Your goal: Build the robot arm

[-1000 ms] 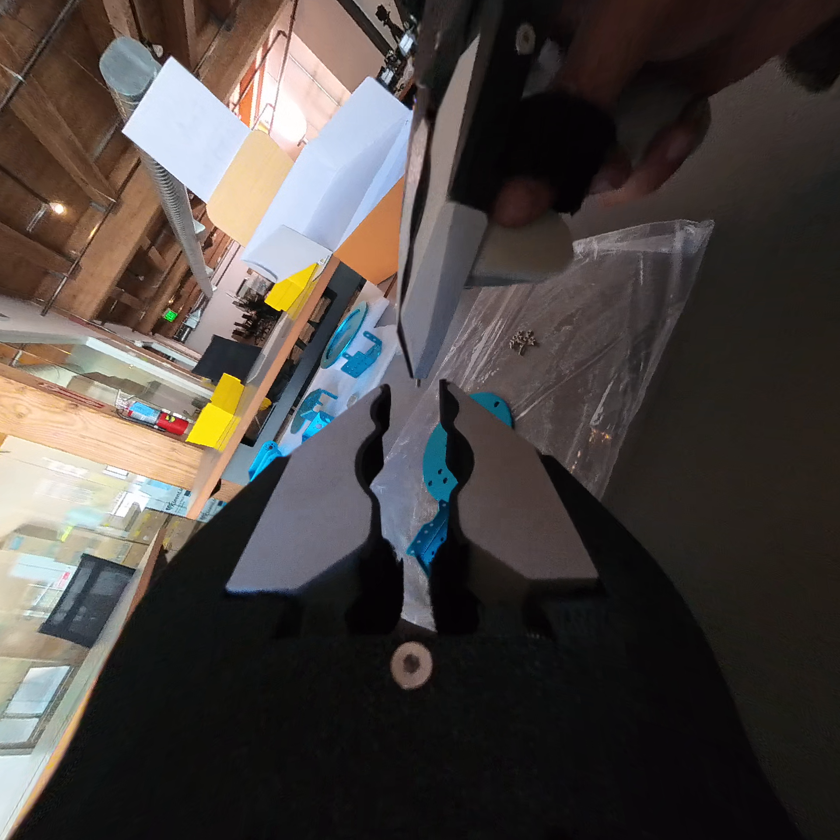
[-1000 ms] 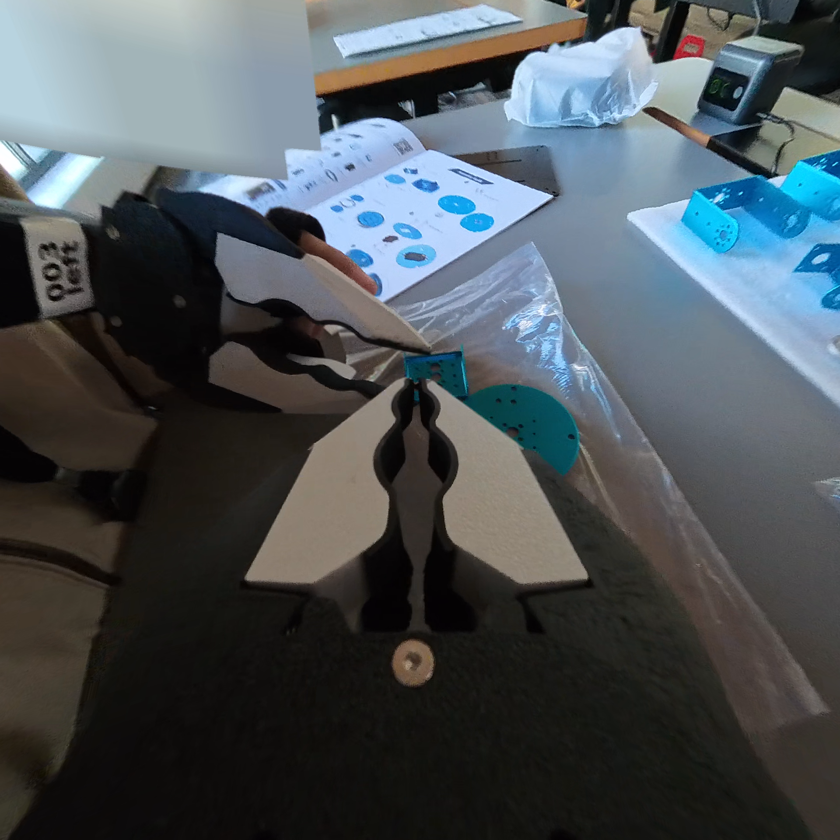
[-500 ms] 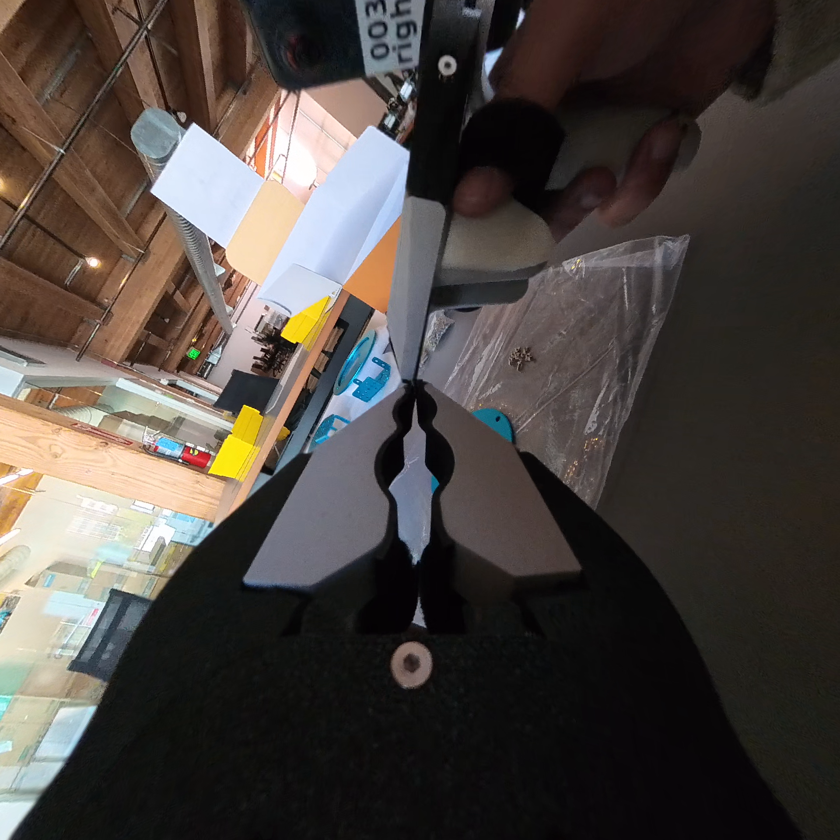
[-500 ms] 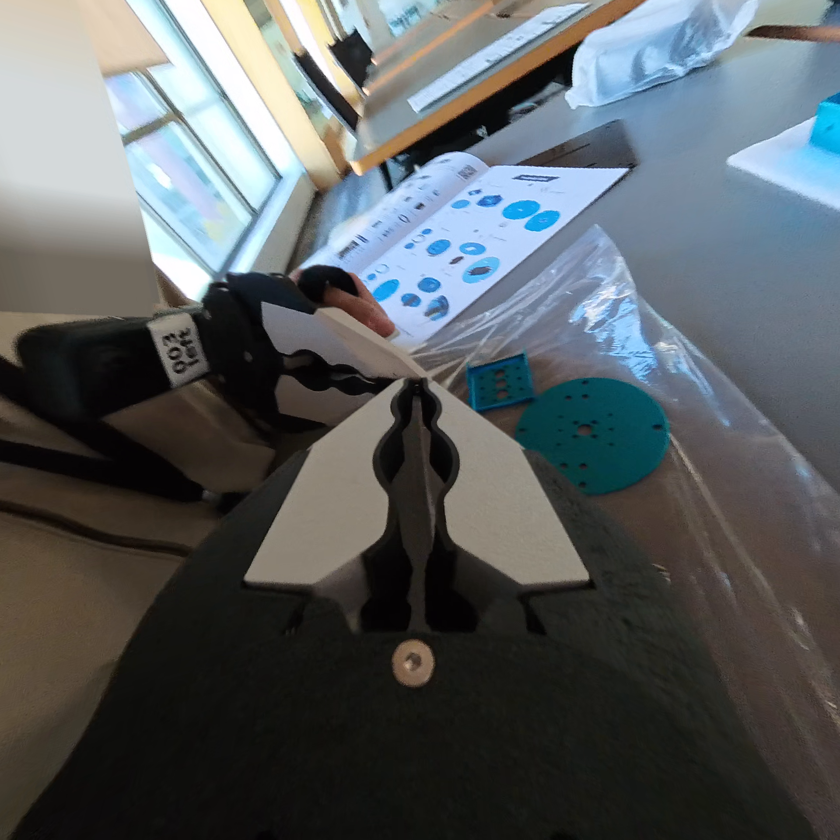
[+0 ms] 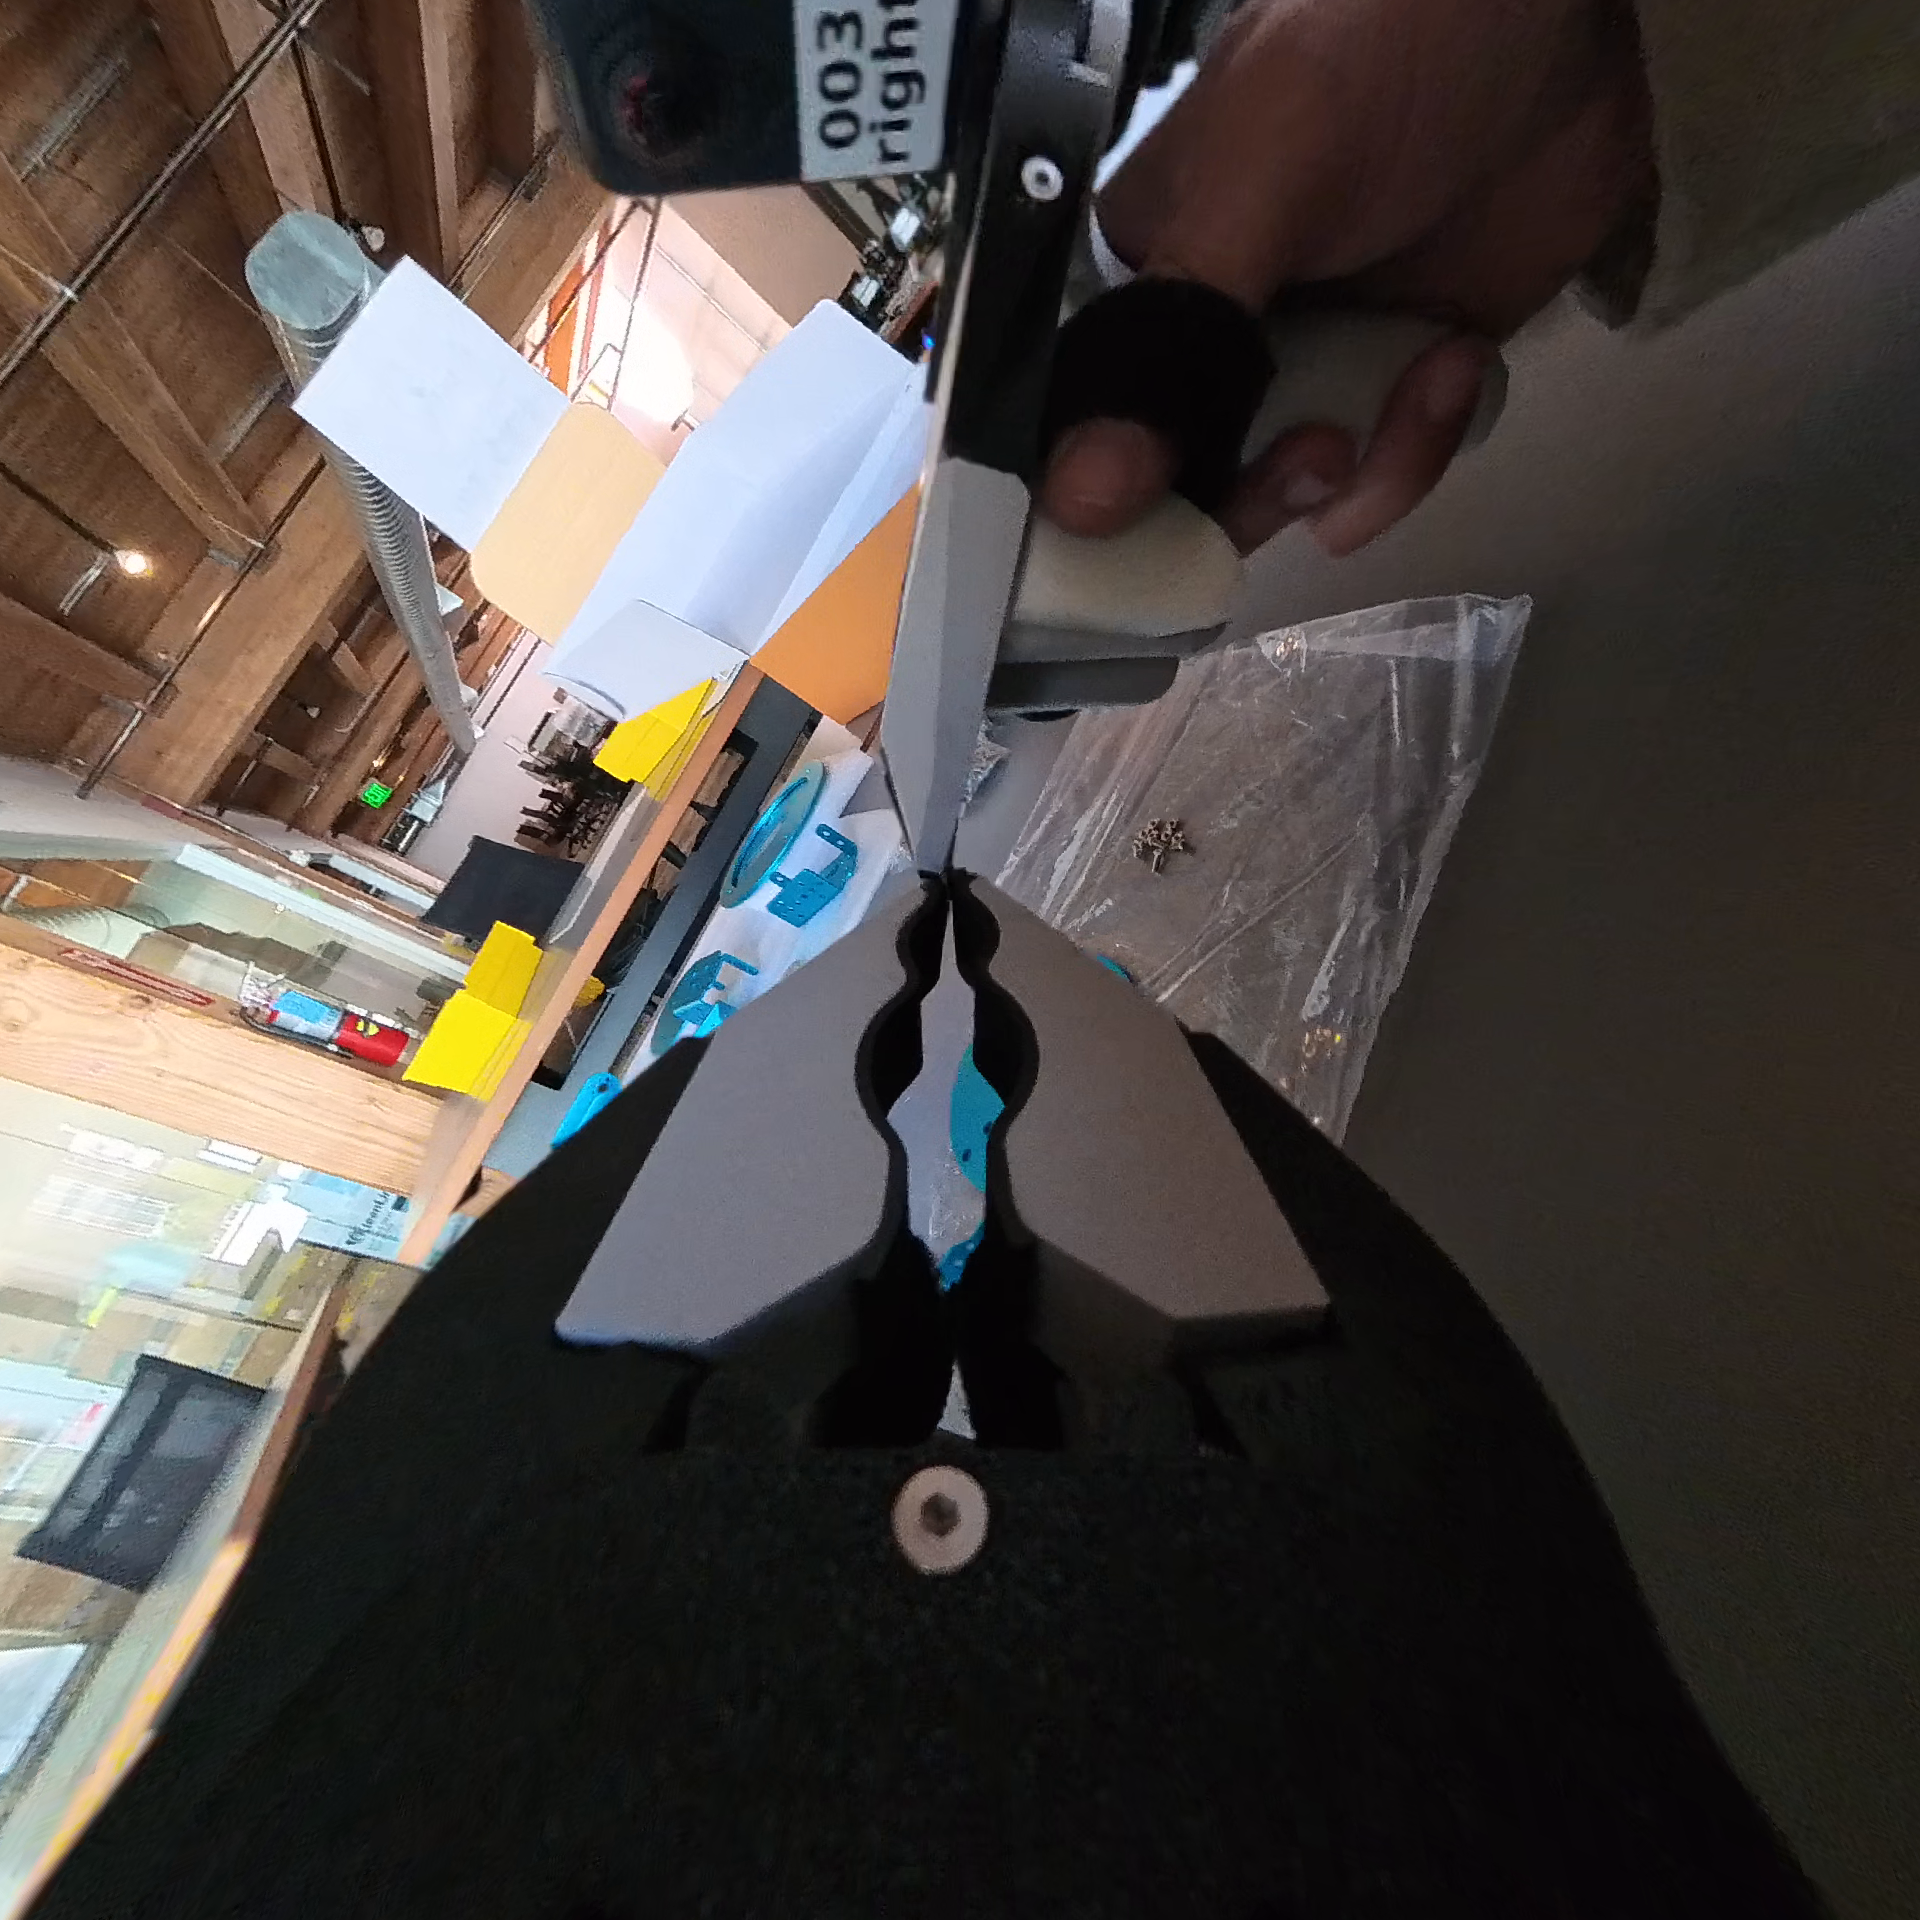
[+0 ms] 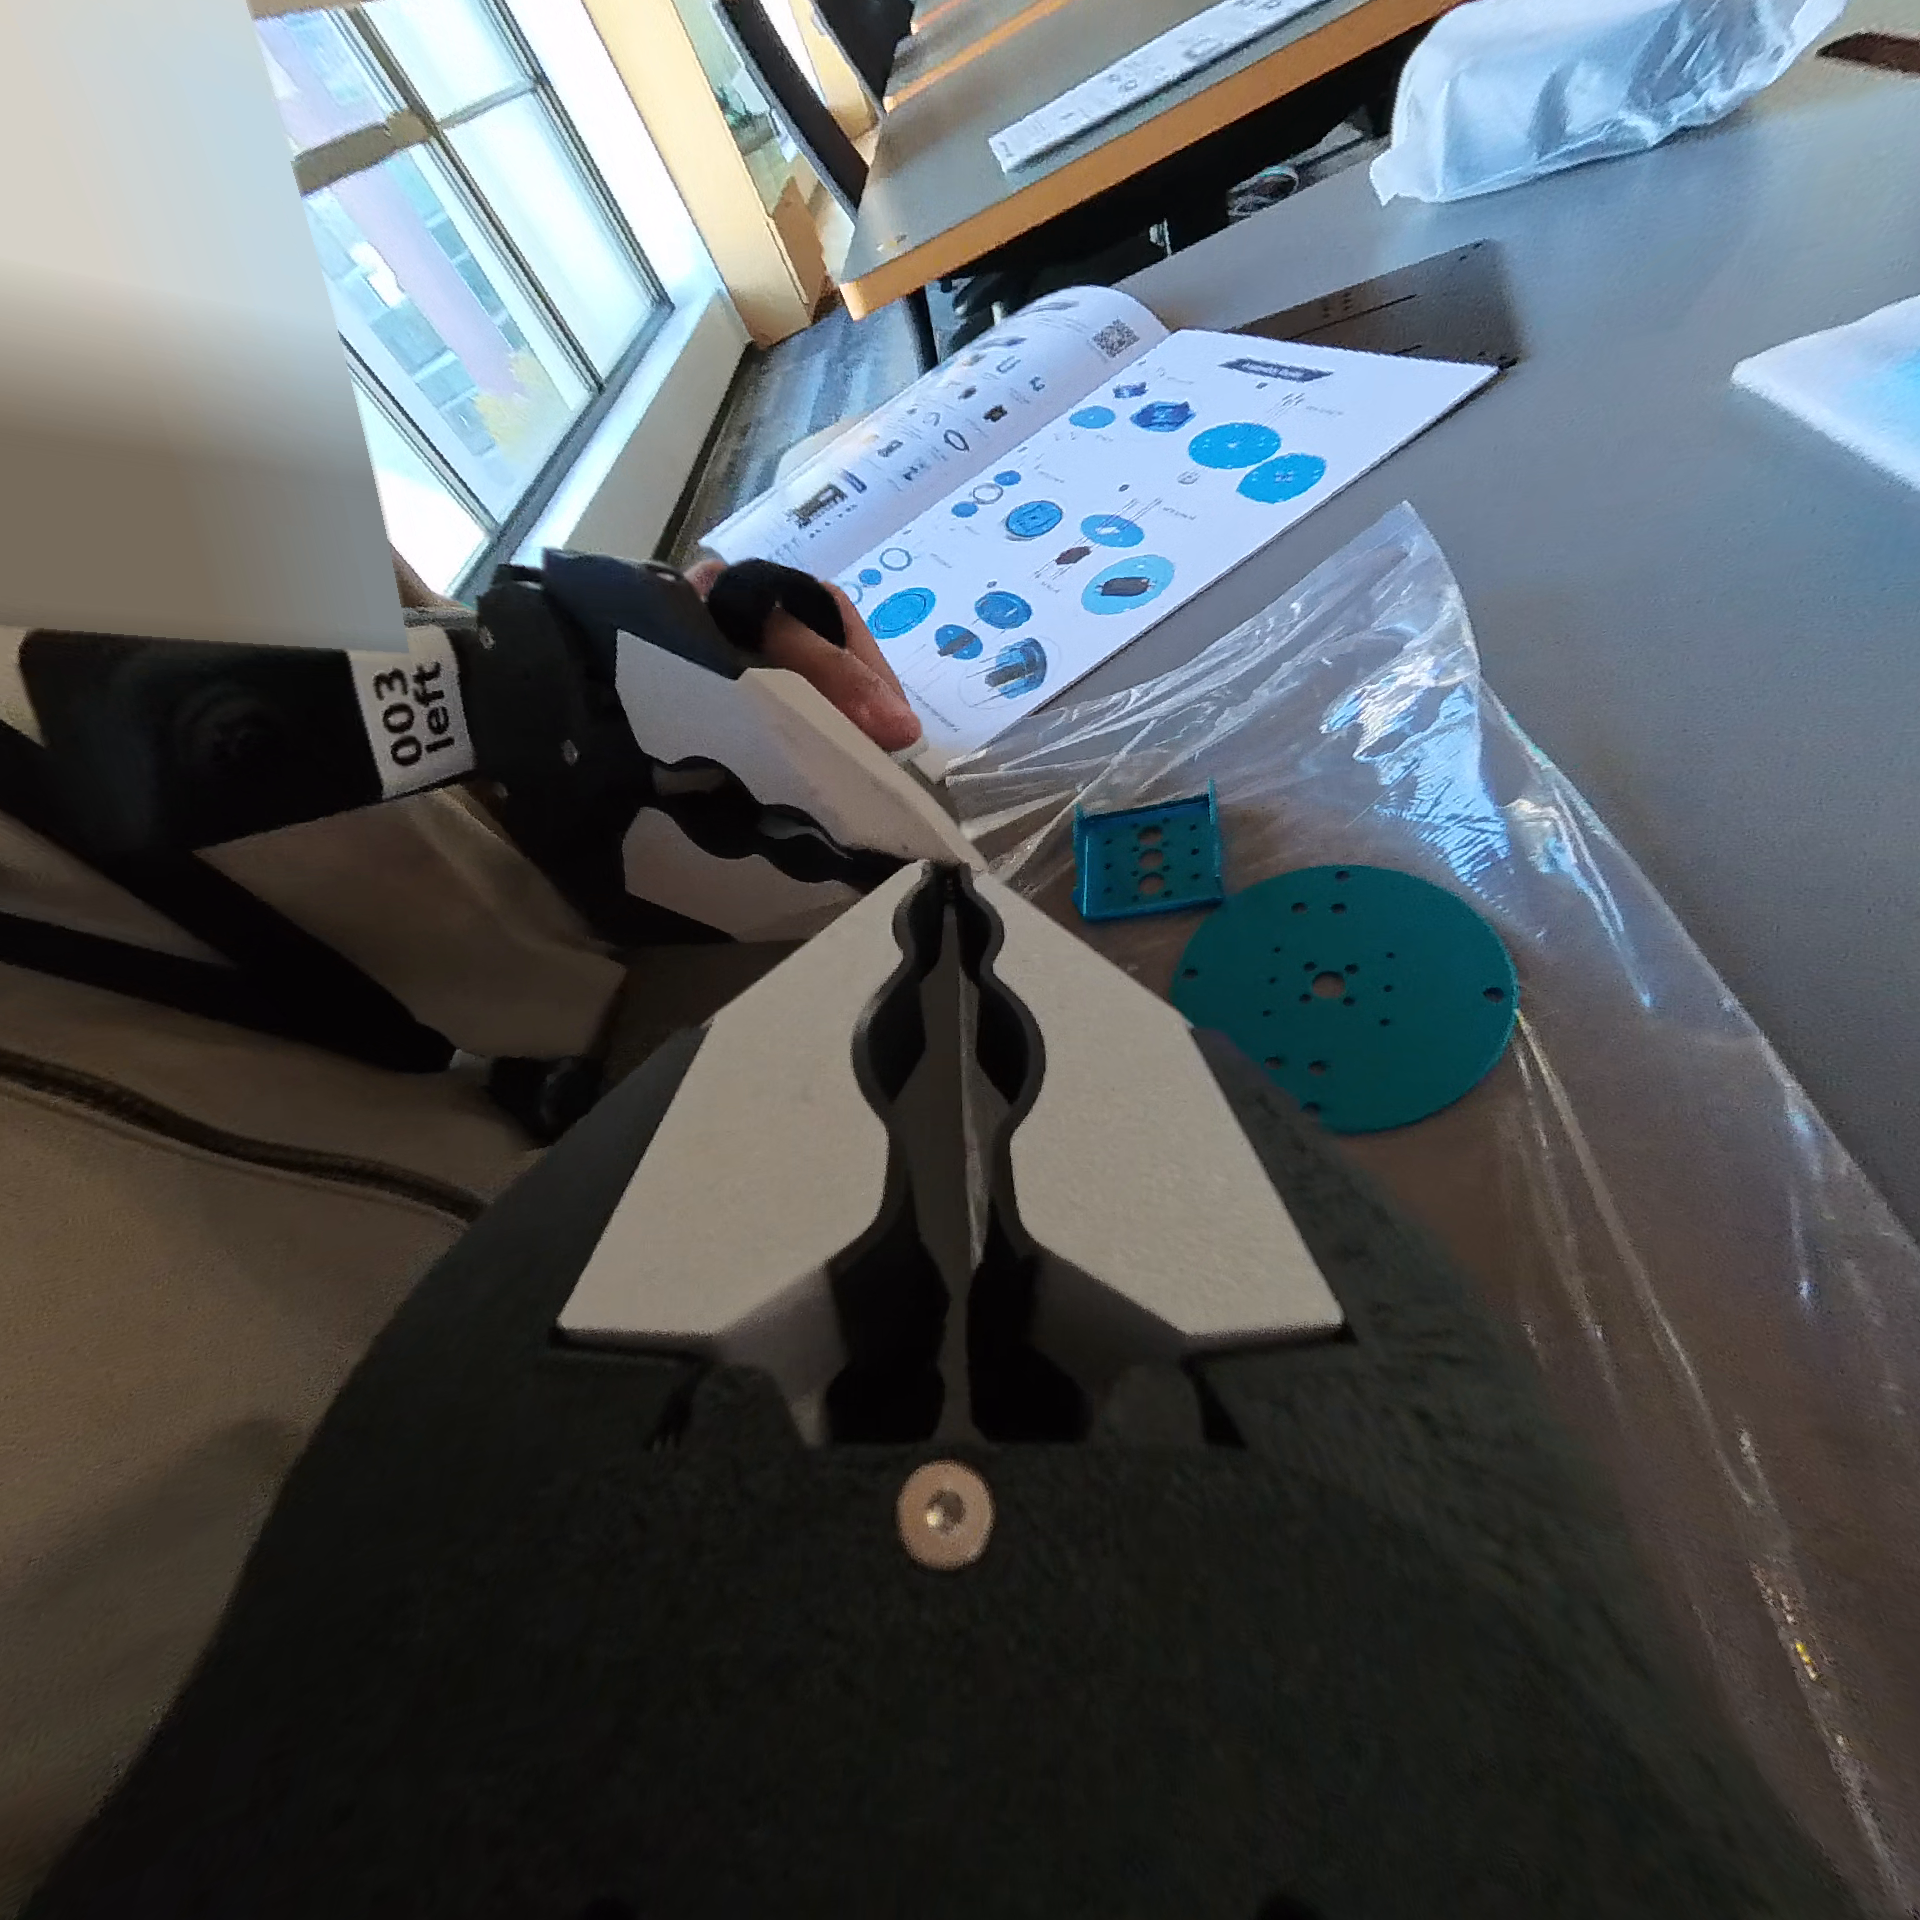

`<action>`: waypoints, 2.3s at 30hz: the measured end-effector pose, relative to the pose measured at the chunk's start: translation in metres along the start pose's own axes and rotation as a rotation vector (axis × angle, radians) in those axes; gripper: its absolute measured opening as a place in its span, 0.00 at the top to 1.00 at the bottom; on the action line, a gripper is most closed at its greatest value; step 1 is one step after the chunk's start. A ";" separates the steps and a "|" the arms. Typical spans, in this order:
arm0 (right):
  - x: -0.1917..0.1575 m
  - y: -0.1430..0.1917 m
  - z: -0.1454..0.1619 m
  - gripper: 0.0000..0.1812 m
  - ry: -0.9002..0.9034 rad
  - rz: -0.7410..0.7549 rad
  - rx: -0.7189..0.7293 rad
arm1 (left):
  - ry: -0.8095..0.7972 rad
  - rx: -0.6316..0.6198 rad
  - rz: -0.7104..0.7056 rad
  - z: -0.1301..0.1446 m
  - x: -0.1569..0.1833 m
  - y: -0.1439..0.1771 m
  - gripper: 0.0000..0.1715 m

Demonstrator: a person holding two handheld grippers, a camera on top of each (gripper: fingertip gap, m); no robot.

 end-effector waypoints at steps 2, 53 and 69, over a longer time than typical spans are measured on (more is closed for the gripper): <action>0.001 0.001 -0.003 1.00 -0.010 -0.006 0.025 | 0.047 -0.004 0.000 0.000 -0.003 -0.001 1.00; -0.011 -0.040 0.038 0.93 0.204 0.392 -0.169 | 0.463 -0.380 0.486 0.093 0.001 0.037 0.90; -0.026 -0.080 0.051 0.95 0.291 0.486 -0.306 | 0.850 -0.311 -0.067 0.033 0.002 0.171 0.90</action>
Point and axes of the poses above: each gripper's, where its closed fingertips meet, y back along the fingers, z out of its underside, x = y × z across the jaws, the point moved 4 cm from there along y, back along the fingers, and after that the axes turned 6 degrees about -z, right-handed, at the moved point
